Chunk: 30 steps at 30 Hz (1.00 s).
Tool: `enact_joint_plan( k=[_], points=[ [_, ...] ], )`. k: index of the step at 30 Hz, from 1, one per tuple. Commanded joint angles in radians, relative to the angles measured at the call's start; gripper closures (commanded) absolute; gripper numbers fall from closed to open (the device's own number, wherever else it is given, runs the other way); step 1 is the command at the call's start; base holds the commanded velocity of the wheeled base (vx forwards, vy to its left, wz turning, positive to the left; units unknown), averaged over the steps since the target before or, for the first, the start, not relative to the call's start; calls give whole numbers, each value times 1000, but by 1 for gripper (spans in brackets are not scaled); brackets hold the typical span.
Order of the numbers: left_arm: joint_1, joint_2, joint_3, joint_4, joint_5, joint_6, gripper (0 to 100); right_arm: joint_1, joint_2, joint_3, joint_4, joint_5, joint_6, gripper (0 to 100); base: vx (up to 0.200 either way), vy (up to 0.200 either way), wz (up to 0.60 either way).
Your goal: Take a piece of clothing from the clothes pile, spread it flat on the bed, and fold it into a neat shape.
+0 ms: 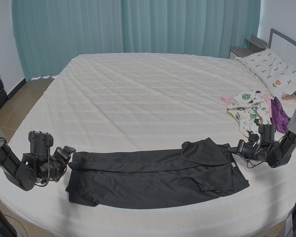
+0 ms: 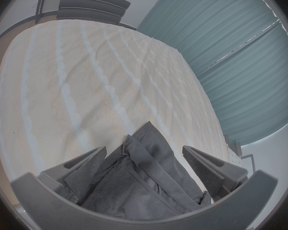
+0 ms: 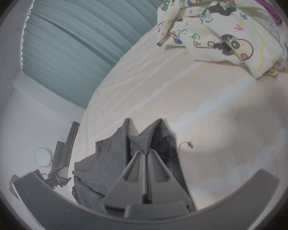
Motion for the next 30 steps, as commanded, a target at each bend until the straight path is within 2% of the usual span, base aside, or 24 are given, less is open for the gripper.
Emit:
enact_joint_plan(
  k=[1, 7, 14, 15, 20, 25, 30],
  points=[
    [0, 5, 1, 0, 0, -2, 0, -23, -3, -6, 1, 7, 0, 100, 0, 0, 0],
    [-9, 5, 9, 0, 0, -6, 0, -43, -3, -17, 4, 47, -1, 100, 0, 0, 0],
    [-8, 3, 4, 0, -3, -9, 0, -55, 3, -16, 30, 57, -9, 100, 0, 0, 0],
    [-8, 5, -5, 0, -3, -8, 0, -55, 3, -17, 33, 57, -11, 0, 0, 0, 0],
    [0, 6, -46, 3, 0, 11, 0, -54, -3, -16, 46, 57, -11, 0, 0, 0, 0],
    [9, 85, -97, 3, -4, 132, 0, -54, -7, -5, 38, 56, -9, 0, 0, 0, 0],
    [4, 111, -111, 11, -9, 156, 0, -51, -8, 15, 33, 54, -8, 0, 0, 0, 0]
  ],
)
